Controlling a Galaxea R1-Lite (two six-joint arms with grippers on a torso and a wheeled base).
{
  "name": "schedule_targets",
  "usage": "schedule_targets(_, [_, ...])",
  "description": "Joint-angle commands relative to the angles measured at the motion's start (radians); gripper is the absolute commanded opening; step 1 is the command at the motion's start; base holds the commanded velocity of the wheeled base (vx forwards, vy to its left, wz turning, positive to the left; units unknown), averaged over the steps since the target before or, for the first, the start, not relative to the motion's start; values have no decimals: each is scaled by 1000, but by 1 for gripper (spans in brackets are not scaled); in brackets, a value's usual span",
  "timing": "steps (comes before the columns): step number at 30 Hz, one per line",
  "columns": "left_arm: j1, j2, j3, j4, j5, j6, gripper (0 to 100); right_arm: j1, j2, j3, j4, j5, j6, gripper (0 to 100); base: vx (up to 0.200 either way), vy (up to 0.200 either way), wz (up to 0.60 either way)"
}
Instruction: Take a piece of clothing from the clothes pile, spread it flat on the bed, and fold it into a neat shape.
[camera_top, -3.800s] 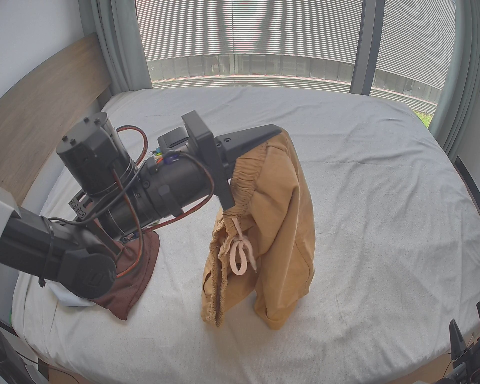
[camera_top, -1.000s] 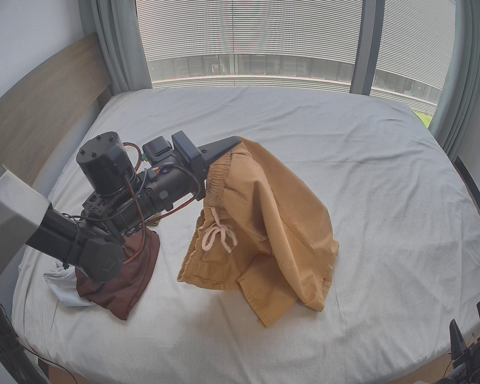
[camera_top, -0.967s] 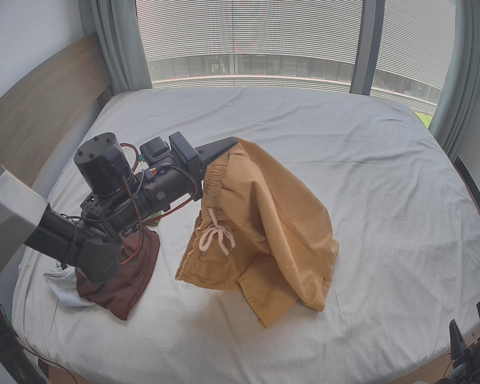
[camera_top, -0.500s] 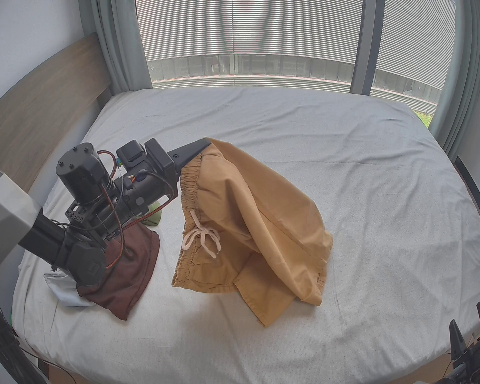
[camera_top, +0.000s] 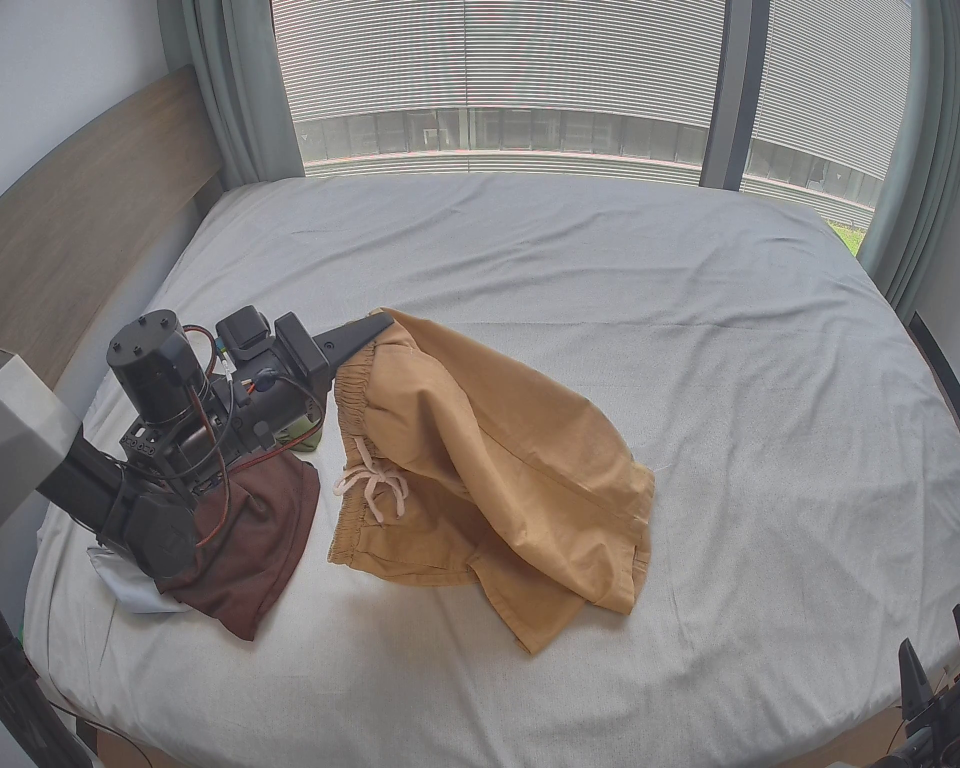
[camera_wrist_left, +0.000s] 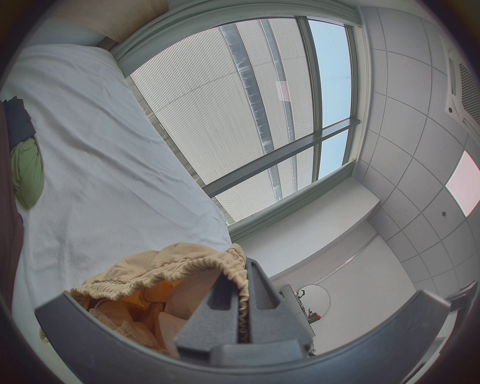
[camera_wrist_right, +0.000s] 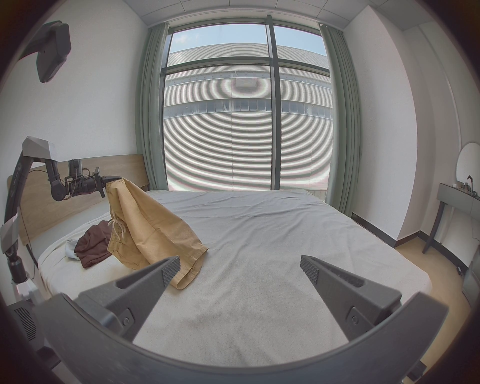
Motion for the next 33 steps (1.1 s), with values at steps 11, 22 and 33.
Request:
schedule_targets(11, [16, 4, 19, -5, 1, 4, 0, -1, -7, 18, -2, -1, 10, 100, 0, 0, 0])
schedule_targets(22, [16, 4, 22, -7, 1, 5, 0, -7, -2, -44, -62, 5, 11, 100, 0, 0, 0])
schedule_targets(33, [23, 2, 17, -8, 3, 5, 0, 150, 447, -344, -98, 101, 180, 100, 0, 0, 0])
